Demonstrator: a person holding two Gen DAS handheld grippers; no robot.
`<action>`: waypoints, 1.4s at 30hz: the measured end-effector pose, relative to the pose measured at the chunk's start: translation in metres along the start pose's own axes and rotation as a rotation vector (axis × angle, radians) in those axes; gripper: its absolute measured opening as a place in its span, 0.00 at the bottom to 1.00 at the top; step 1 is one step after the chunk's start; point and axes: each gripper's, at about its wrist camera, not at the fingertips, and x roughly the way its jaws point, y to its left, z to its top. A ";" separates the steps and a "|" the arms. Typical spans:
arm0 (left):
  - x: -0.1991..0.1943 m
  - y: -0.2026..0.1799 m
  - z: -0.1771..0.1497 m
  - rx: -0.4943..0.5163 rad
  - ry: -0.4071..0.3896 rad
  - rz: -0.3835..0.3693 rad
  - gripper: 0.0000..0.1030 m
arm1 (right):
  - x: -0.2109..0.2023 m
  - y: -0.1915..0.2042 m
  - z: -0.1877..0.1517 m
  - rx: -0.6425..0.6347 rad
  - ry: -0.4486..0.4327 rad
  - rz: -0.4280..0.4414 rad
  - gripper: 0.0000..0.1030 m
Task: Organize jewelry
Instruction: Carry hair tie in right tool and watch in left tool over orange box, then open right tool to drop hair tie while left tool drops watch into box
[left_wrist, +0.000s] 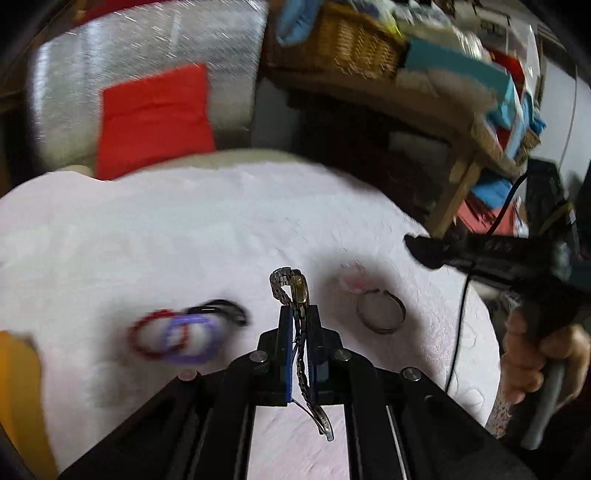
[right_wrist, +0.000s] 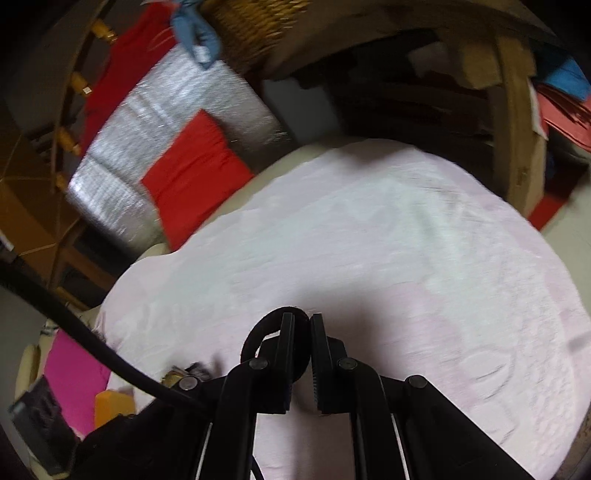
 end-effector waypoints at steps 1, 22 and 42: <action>-0.012 0.005 0.000 -0.012 -0.018 0.017 0.06 | 0.000 0.010 -0.004 -0.017 -0.002 0.018 0.09; -0.207 0.246 -0.135 -0.440 -0.072 0.599 0.07 | 0.060 0.337 -0.187 -0.442 0.262 0.489 0.09; -0.164 0.245 -0.135 -0.456 0.000 0.630 0.28 | 0.091 0.337 -0.162 -0.455 0.227 0.356 0.26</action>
